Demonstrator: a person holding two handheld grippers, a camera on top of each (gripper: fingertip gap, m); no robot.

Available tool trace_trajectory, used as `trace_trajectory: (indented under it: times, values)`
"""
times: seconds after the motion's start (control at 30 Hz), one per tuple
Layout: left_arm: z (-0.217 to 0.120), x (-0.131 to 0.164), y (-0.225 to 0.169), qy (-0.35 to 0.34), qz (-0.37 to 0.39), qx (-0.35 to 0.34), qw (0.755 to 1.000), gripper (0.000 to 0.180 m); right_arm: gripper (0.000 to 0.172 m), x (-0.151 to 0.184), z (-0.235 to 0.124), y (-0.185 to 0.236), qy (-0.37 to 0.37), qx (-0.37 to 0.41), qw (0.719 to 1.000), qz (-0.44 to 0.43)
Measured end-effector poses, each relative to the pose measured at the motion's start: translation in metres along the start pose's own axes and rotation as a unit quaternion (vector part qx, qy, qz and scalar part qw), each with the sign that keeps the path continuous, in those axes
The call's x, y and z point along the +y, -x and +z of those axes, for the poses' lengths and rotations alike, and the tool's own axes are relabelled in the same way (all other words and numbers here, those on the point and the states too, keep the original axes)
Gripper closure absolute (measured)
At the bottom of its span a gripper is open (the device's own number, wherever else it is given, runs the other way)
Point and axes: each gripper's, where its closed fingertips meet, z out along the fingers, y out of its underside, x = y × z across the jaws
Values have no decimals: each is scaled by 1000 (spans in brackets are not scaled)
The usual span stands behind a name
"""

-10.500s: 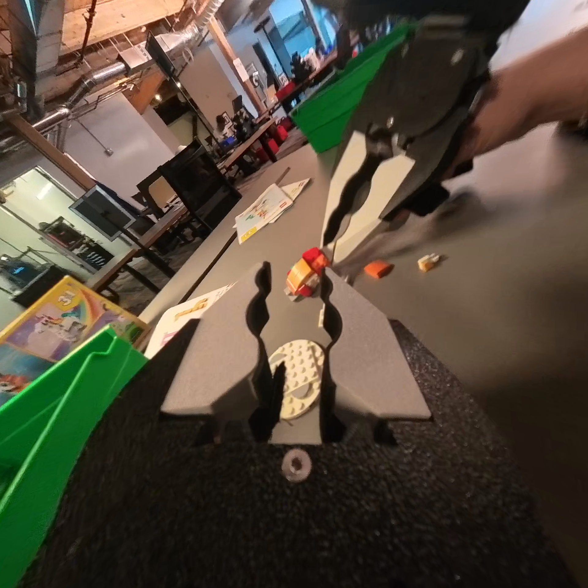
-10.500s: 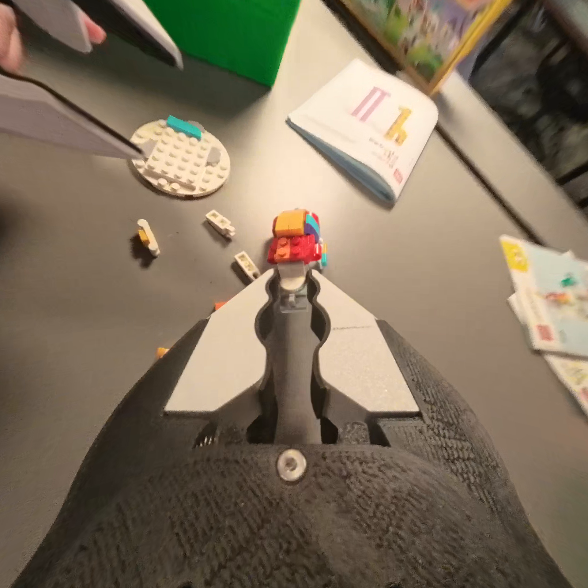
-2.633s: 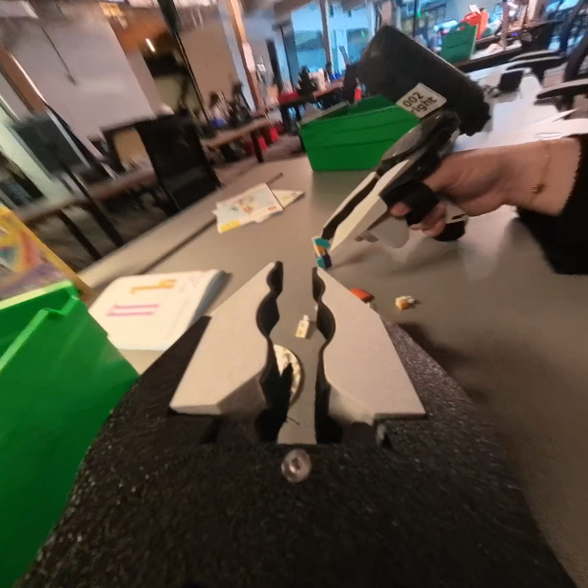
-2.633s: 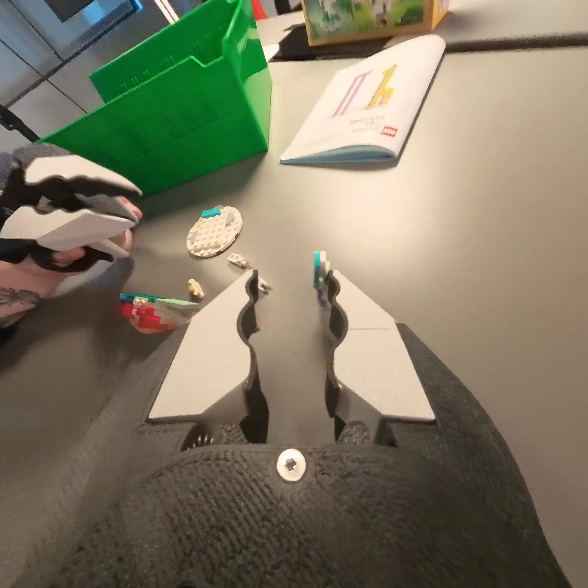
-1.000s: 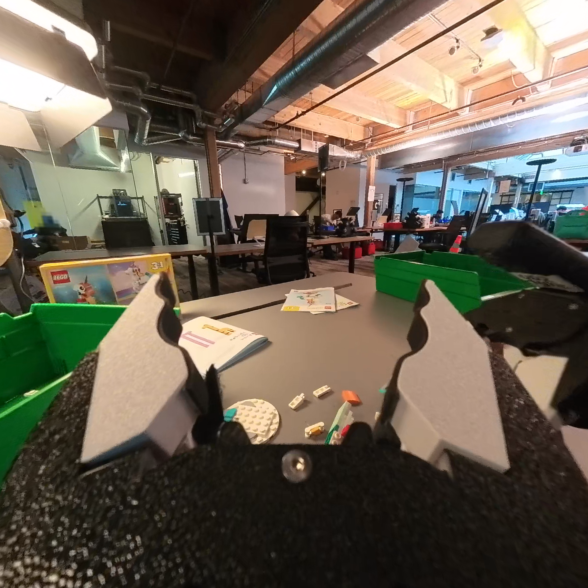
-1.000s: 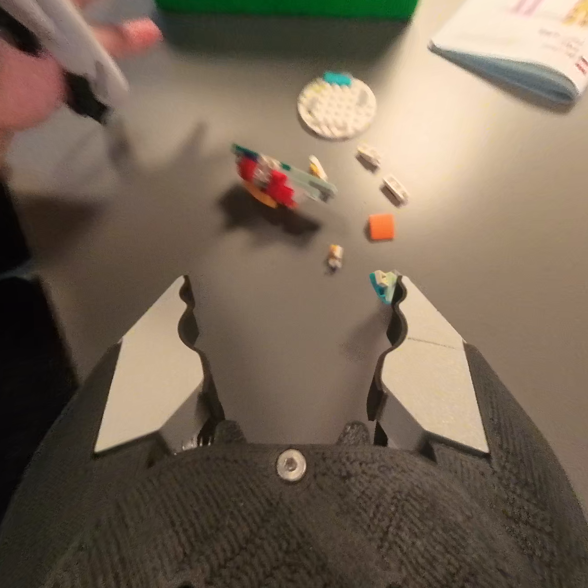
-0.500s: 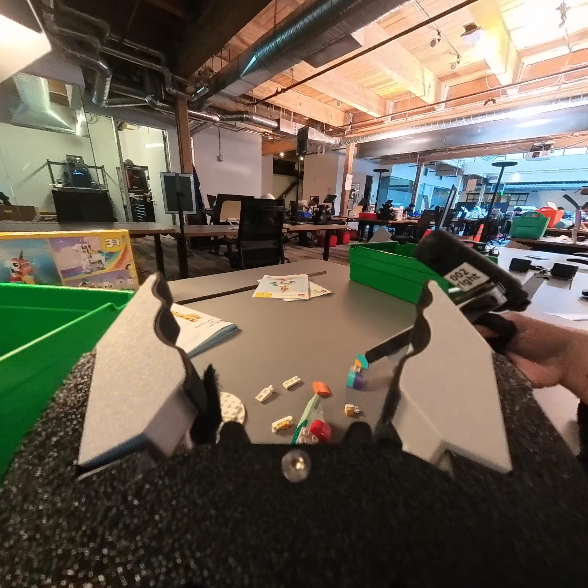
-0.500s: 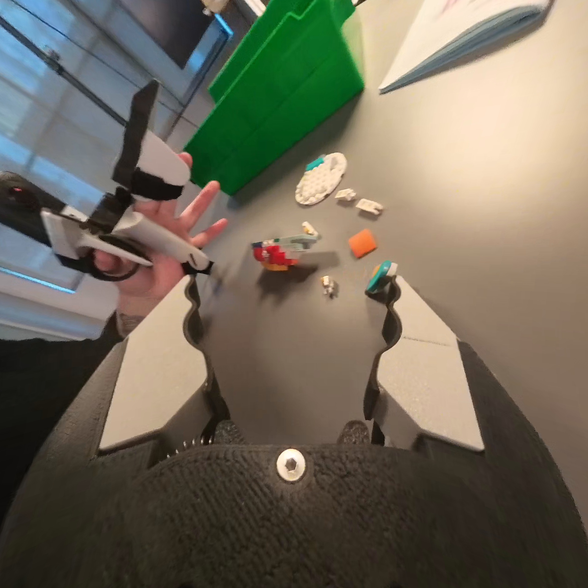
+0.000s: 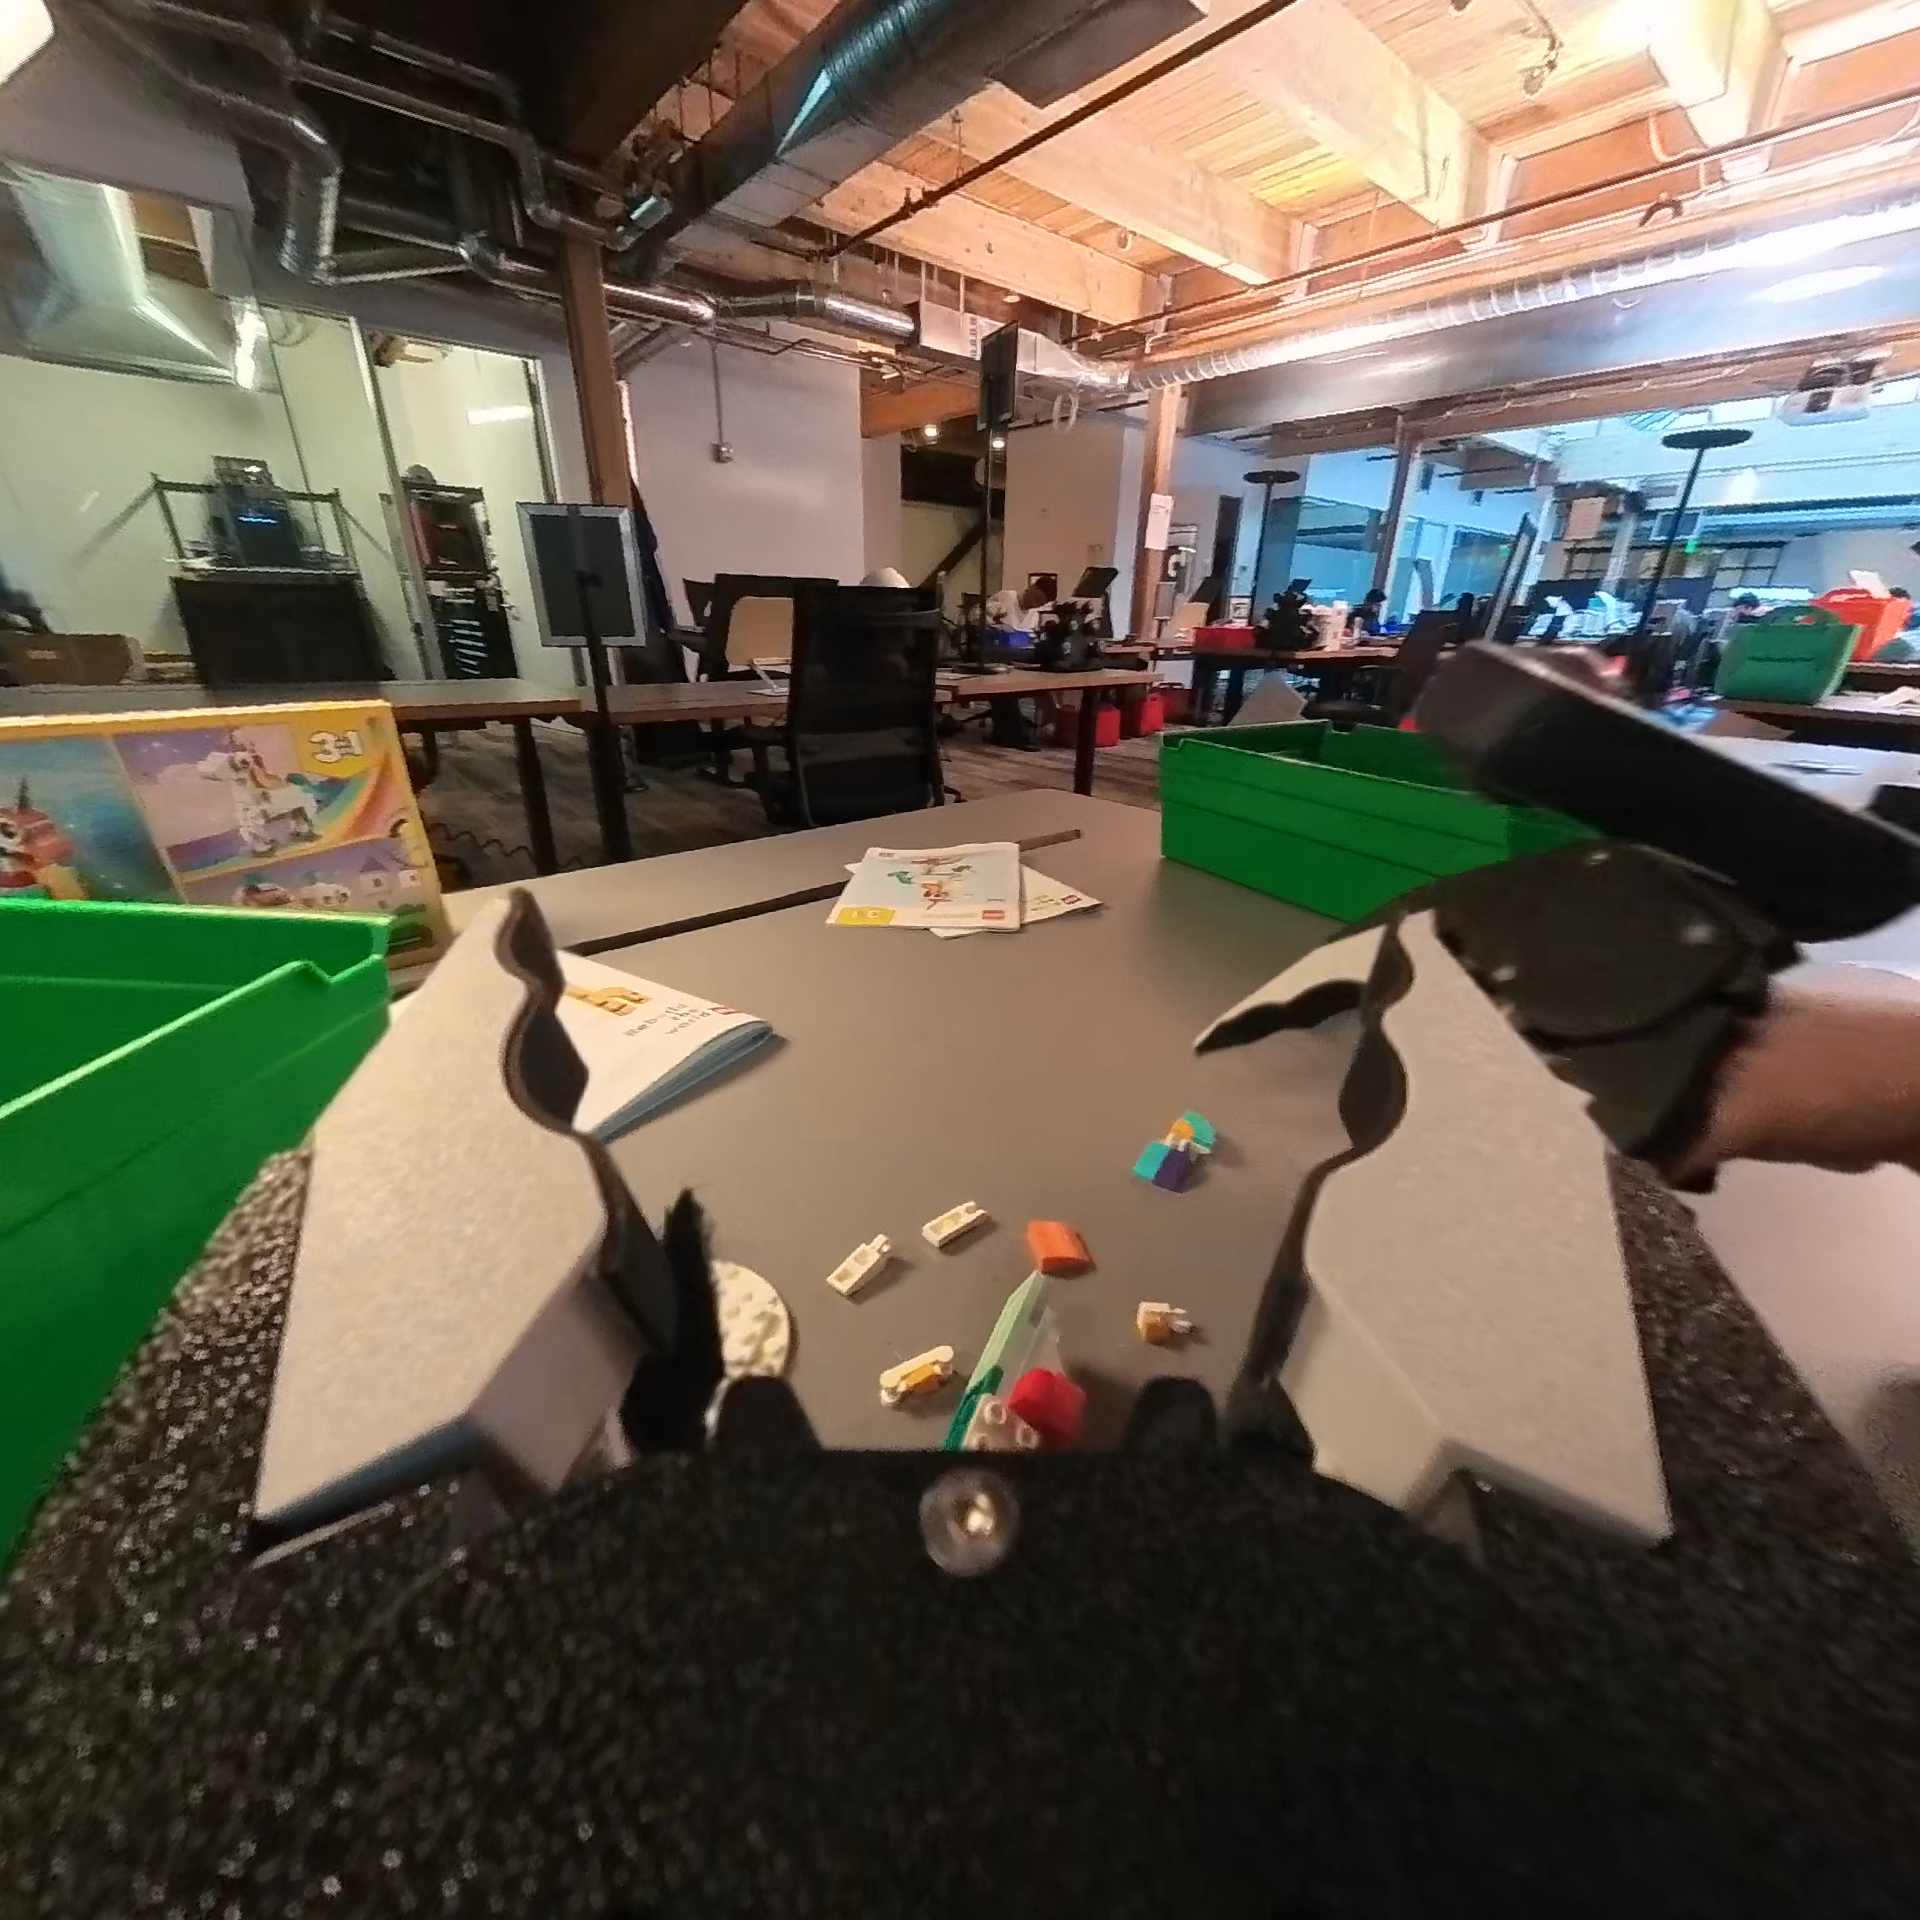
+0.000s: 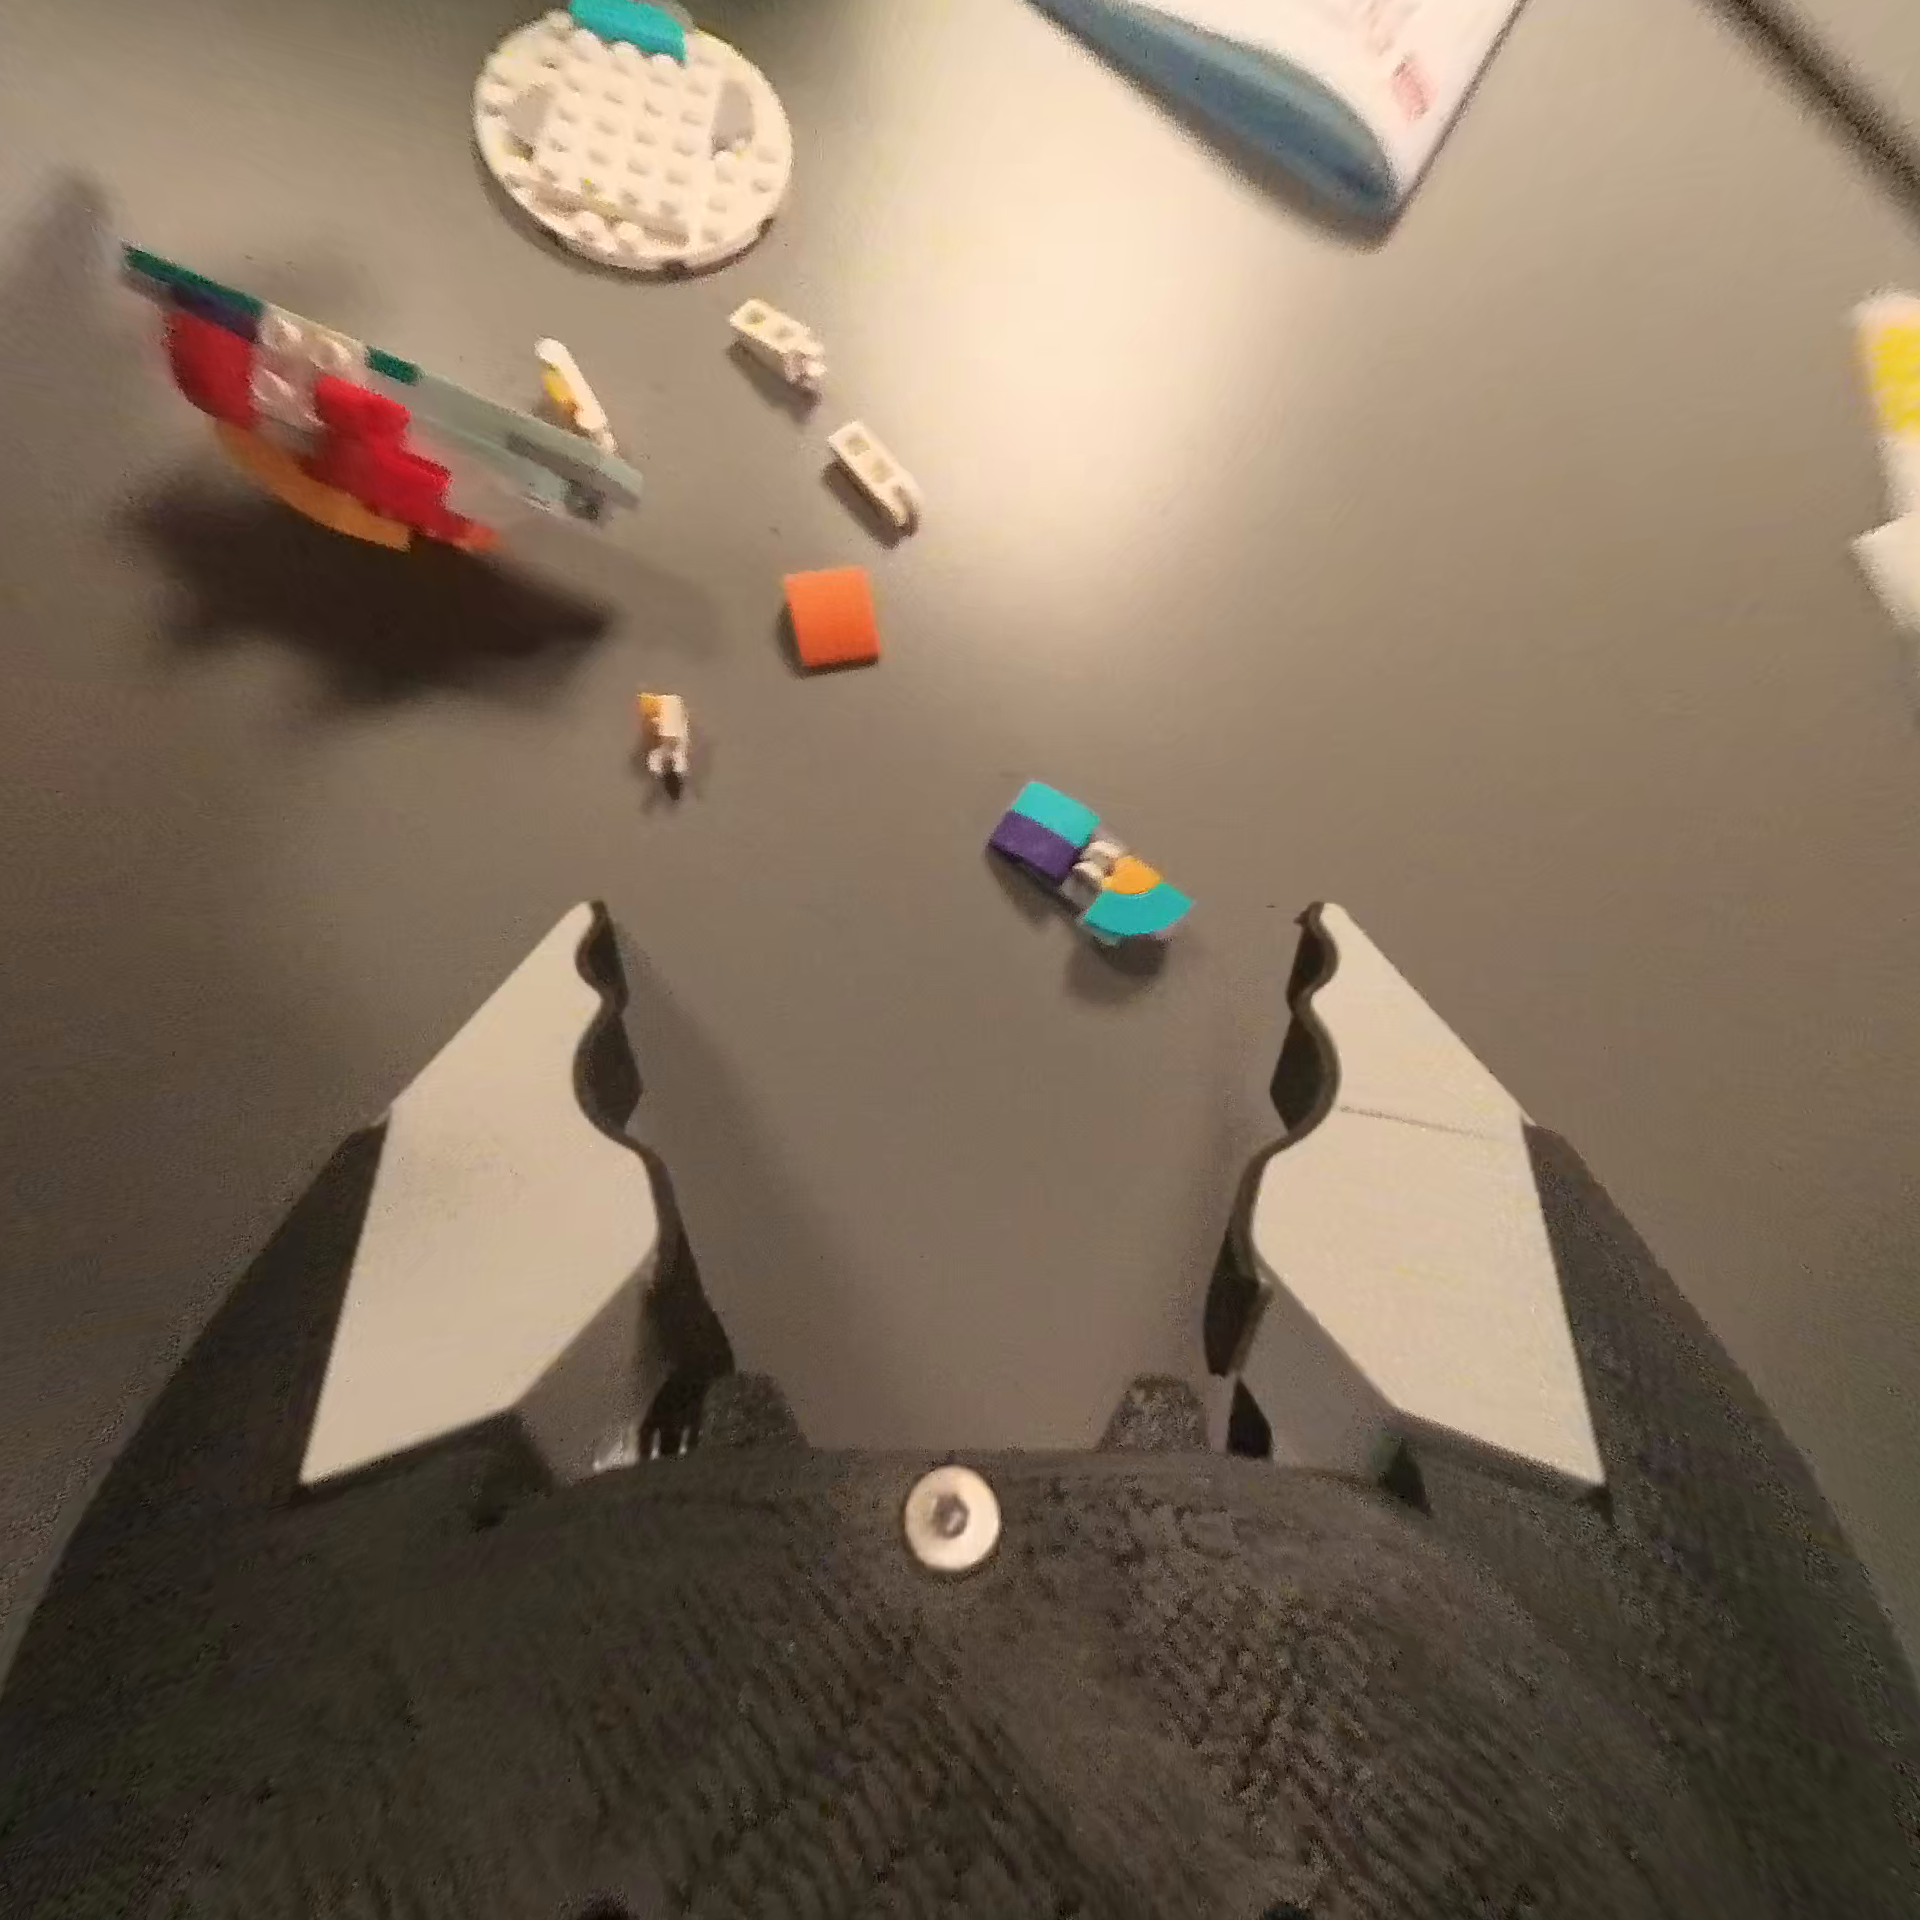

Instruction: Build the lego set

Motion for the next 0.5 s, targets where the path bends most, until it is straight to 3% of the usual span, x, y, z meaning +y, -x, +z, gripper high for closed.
trace_trajectory:
  times: [0.17, 0.3, 0.37, 0.47, 0.5]
  values:
    - [2, -3, 15, 13, 33, -50, 998, 34, 50, -51, -33, -9, -137, 93, 986, -13]
    - [5, 8, 34, 85, 79, -101, 988, 43, 66, -85, -70, -7, -230, 132, 964, 20]
    - [5, -2, 37, 77, 75, -120, 987, 82, 84, -105, -90, 6, -280, 125, 951, 23]
    - [5, -27, 10, 41, 73, -47, 995, 158, 114, -135, -129, 29, -370, 126, 920, 5]
    - [6, -32, 4, 40, 79, -29, 996, 171, 125, -143, -141, 36, -392, 129, 911, -3]
